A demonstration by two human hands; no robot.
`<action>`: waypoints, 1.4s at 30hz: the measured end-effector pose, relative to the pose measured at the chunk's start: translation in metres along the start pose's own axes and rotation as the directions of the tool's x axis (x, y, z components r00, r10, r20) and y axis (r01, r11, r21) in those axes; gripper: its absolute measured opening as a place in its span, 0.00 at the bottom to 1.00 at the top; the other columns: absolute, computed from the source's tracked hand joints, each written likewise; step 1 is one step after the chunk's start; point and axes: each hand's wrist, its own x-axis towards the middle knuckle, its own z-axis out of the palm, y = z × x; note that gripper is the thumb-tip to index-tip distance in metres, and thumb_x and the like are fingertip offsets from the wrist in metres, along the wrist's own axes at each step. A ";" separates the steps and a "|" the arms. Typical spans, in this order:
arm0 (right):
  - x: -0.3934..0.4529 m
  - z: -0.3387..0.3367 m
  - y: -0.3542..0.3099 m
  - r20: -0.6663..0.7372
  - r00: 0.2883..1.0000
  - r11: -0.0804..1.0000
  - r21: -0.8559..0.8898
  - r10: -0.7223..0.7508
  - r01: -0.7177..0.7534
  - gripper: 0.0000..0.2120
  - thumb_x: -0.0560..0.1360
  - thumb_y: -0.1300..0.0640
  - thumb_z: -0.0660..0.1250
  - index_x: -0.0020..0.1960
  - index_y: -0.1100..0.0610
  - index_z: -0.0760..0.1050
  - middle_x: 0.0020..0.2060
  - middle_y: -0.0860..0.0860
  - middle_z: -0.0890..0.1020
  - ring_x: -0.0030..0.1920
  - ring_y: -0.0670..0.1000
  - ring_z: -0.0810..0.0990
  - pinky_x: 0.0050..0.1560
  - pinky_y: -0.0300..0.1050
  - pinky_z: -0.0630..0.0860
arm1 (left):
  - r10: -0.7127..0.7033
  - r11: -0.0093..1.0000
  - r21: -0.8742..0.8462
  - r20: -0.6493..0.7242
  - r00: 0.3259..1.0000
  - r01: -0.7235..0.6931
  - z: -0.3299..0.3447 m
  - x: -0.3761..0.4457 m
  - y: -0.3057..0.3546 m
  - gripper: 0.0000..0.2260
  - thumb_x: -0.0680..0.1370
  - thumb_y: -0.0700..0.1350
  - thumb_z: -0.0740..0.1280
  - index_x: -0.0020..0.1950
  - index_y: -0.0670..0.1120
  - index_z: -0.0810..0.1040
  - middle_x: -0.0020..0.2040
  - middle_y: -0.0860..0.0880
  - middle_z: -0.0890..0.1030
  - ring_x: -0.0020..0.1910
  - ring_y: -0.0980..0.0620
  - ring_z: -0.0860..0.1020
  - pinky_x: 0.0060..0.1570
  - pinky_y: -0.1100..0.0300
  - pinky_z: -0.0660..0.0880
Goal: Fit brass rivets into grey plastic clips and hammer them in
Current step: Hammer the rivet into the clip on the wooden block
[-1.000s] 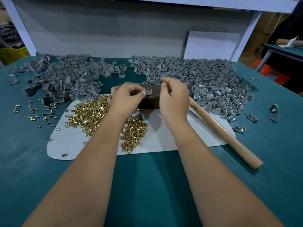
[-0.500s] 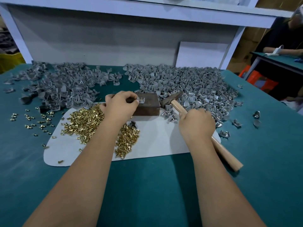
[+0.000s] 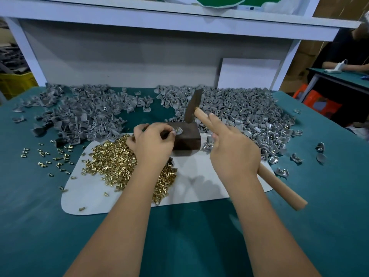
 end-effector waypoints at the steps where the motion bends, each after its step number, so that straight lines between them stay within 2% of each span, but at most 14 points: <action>1: -0.001 0.000 -0.004 -0.027 1.000 1.000 0.009 -0.010 0.010 0.28 0.79 0.55 0.61 0.73 0.36 0.55 0.43 0.50 0.77 0.34 0.52 0.68 0.29 0.43 0.61 | -0.005 1.000 -0.020 -0.004 1.000 0.005 0.000 0.000 0.000 0.02 0.76 0.54 0.69 0.45 0.59 0.82 0.54 0.64 0.80 0.65 0.50 0.63 0.58 0.52 0.51; 4: -0.003 -0.004 -0.015 -0.108 0.994 1.000 0.024 -0.017 0.020 0.30 0.75 0.57 0.66 0.72 0.37 0.61 0.38 0.50 0.75 0.31 0.52 0.65 0.26 0.38 0.53 | -0.020 0.998 -0.053 -0.040 0.999 0.018 0.002 0.000 0.000 0.02 0.75 0.54 0.70 0.42 0.59 0.82 0.51 0.65 0.80 0.66 0.52 0.64 0.53 0.57 0.48; 6: -0.005 -0.004 -0.018 -0.124 0.992 0.999 0.023 -0.026 0.029 0.31 0.73 0.59 0.68 0.71 0.38 0.64 0.35 0.50 0.72 0.29 0.51 0.63 0.26 0.37 0.48 | -0.029 0.998 -0.056 -0.060 0.998 0.026 0.003 0.000 -0.001 0.02 0.74 0.54 0.71 0.42 0.59 0.83 0.50 0.65 0.80 0.66 0.52 0.64 0.54 0.55 0.49; 10: -0.007 0.001 -0.018 -0.033 0.998 0.998 0.013 -0.062 0.062 0.32 0.76 0.58 0.65 0.71 0.33 0.58 0.34 0.49 0.69 0.29 0.51 0.63 0.26 0.38 0.49 | -0.039 0.996 -0.083 -0.056 0.998 0.034 0.004 0.001 -0.002 0.02 0.74 0.54 0.72 0.41 0.60 0.83 0.47 0.68 0.78 0.66 0.53 0.64 0.57 0.53 0.50; 14: -0.009 -0.006 -0.027 -0.170 0.985 0.997 0.077 -0.016 0.030 0.34 0.66 0.65 0.74 0.68 0.44 0.72 0.30 0.51 0.71 0.27 0.51 0.62 0.28 0.34 0.47 | -0.058 0.997 -0.059 -0.091 0.994 0.053 0.007 0.002 0.000 0.02 0.74 0.54 0.73 0.43 0.58 0.84 0.47 0.65 0.81 0.67 0.55 0.65 0.59 0.52 0.50; 18: -0.010 0.001 -0.025 -0.024 0.998 0.998 0.008 -0.062 0.062 0.33 0.74 0.60 0.66 0.73 0.37 0.61 0.41 0.52 0.78 0.33 0.52 0.64 0.27 0.40 0.52 | -0.051 0.997 -0.056 -0.084 0.995 0.047 0.006 0.002 0.000 0.02 0.74 0.53 0.71 0.44 0.58 0.84 0.48 0.65 0.81 0.68 0.56 0.63 0.60 0.52 0.50; 22: -0.012 -0.004 -0.031 -0.176 0.984 0.997 0.069 -0.034 0.047 0.33 0.66 0.66 0.71 0.68 0.47 0.72 0.32 0.55 0.75 0.29 0.52 0.62 0.27 0.40 0.57 | -0.048 0.998 -0.033 -0.092 0.995 0.045 0.008 0.001 0.000 0.04 0.75 0.53 0.71 0.46 0.56 0.84 0.50 0.63 0.82 0.69 0.56 0.62 0.61 0.51 0.50; 24: -0.013 0.001 -0.030 -0.095 0.993 0.997 -0.013 -0.070 0.069 0.33 0.70 0.63 0.68 0.72 0.41 0.66 0.36 0.53 0.77 0.31 0.52 0.63 0.27 0.40 0.54 | -0.048 0.999 -0.017 -0.093 0.994 0.047 0.008 0.001 0.000 0.04 0.75 0.53 0.70 0.46 0.57 0.84 0.51 0.64 0.82 0.69 0.56 0.62 0.60 0.51 0.50; 26: -0.013 0.002 -0.029 -0.042 0.998 0.999 -0.001 -0.036 0.036 0.34 0.73 0.61 0.66 0.73 0.37 0.60 0.39 0.52 0.78 0.31 0.52 0.65 0.26 0.40 0.50 | -0.056 0.998 -0.013 -0.090 0.994 0.055 0.008 0.001 0.001 0.04 0.75 0.53 0.70 0.46 0.57 0.84 0.51 0.64 0.82 0.69 0.56 0.62 0.61 0.50 0.50; 30: -0.013 -0.003 -0.033 -0.138 0.990 0.999 0.019 -0.040 0.043 0.34 0.67 0.64 0.72 0.69 0.43 0.70 0.33 0.53 0.76 0.28 0.54 0.70 0.28 0.39 0.56 | -0.062 0.998 -0.033 -0.101 0.993 0.059 0.010 0.001 0.000 0.04 0.75 0.53 0.70 0.46 0.56 0.85 0.50 0.63 0.82 0.70 0.55 0.62 0.63 0.48 0.51; 34: -0.012 0.005 -0.028 -0.029 1.000 1.000 0.018 -0.006 0.006 0.35 0.75 0.59 0.63 0.73 0.34 0.55 0.37 0.50 0.73 0.27 0.48 0.56 0.26 0.41 0.49 | -0.065 0.998 -0.013 -0.080 0.995 0.064 0.008 0.001 0.001 0.04 0.75 0.54 0.70 0.47 0.57 0.84 0.51 0.64 0.82 0.69 0.55 0.62 0.62 0.47 0.51; 37: -0.014 0.001 -0.030 -0.152 0.988 0.999 0.045 0.003 0.004 0.34 0.70 0.63 0.70 0.70 0.41 0.67 0.34 0.52 0.74 0.30 0.50 0.62 0.29 0.41 0.54 | -0.069 0.997 -0.046 -0.101 0.992 0.064 0.009 0.001 0.003 0.04 0.75 0.53 0.71 0.46 0.57 0.85 0.50 0.63 0.83 0.70 0.55 0.63 0.64 0.46 0.52; 39: -0.014 -0.001 -0.030 -0.204 0.979 0.998 0.043 -0.028 0.038 0.34 0.67 0.64 0.72 0.69 0.43 0.71 0.32 0.53 0.75 0.28 0.51 0.62 0.28 0.39 0.52 | -0.074 0.996 -0.049 -0.098 0.992 0.070 0.010 0.001 0.002 0.04 0.75 0.53 0.71 0.46 0.56 0.84 0.49 0.62 0.83 0.70 0.56 0.63 0.64 0.46 0.52; 42: -0.014 0.003 -0.030 -0.024 0.999 0.999 -0.002 -0.038 0.038 0.36 0.73 0.59 0.67 0.72 0.34 0.57 0.36 0.50 0.74 0.28 0.50 0.60 0.26 0.39 0.48 | -0.100 0.994 -0.053 -0.067 0.993 0.097 0.008 0.001 0.001 0.03 0.75 0.55 0.71 0.45 0.58 0.84 0.51 0.64 0.82 0.69 0.56 0.63 0.64 0.45 0.52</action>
